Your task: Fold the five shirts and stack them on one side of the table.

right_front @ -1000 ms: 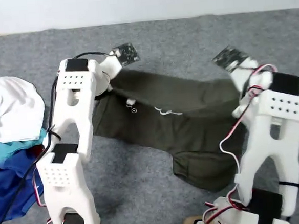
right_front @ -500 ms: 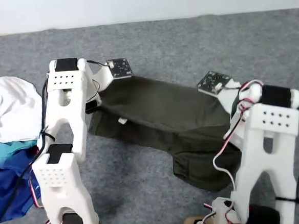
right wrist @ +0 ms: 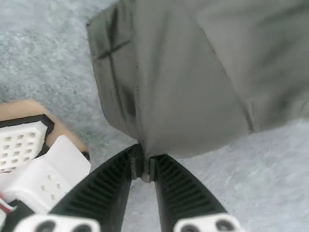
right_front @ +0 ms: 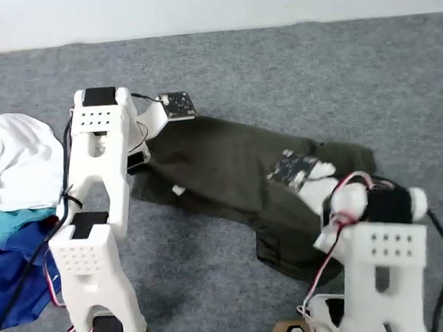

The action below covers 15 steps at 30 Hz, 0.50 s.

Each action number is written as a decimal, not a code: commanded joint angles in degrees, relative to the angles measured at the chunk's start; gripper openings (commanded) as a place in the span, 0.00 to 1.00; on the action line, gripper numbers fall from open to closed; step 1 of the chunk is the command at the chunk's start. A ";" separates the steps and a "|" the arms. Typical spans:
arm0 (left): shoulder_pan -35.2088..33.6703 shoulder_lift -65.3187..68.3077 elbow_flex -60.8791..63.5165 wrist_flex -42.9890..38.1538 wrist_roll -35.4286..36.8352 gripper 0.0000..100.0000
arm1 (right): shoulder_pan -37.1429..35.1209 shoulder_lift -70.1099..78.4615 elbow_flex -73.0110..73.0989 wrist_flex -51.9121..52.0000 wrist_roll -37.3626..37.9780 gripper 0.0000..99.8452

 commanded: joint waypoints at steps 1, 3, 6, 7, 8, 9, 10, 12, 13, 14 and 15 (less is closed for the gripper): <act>-0.18 0.35 -2.42 0.79 2.20 0.00 | -3.38 -6.46 1.93 2.68 0.35 0.01; -0.18 0.88 -2.51 0.79 3.87 0.00 | -4.18 -8.92 3.60 2.68 -0.09 0.01; 0.09 1.14 -2.51 0.79 5.36 0.00 | -4.35 -11.21 5.01 2.51 -3.69 0.01; 0.09 1.14 -2.51 0.79 5.63 0.00 | -4.44 -11.74 5.63 2.51 -4.40 0.01; 0.18 1.23 -2.51 0.70 5.80 0.00 | -5.05 -12.18 6.42 2.51 -5.01 0.01; 0.35 1.23 -2.33 0.26 5.89 0.00 | -5.93 -12.79 7.38 2.42 -5.71 0.01; 0.53 1.23 -2.24 0.00 5.89 0.00 | -7.08 -13.14 8.26 2.42 -6.86 0.01; 0.79 1.23 -2.24 -0.09 6.77 0.00 | -9.89 -13.85 9.05 2.07 -10.29 0.01; 0.88 1.23 -2.42 -0.09 7.30 0.00 | -11.12 -14.29 8.70 1.71 -11.96 0.01; 1.23 1.23 -2.42 -0.26 7.56 0.00 | -12.26 -14.64 8.18 1.19 -13.98 0.01; 1.49 1.23 -2.24 -0.62 7.65 0.00 | -13.23 -14.99 7.82 0.57 -16.53 0.01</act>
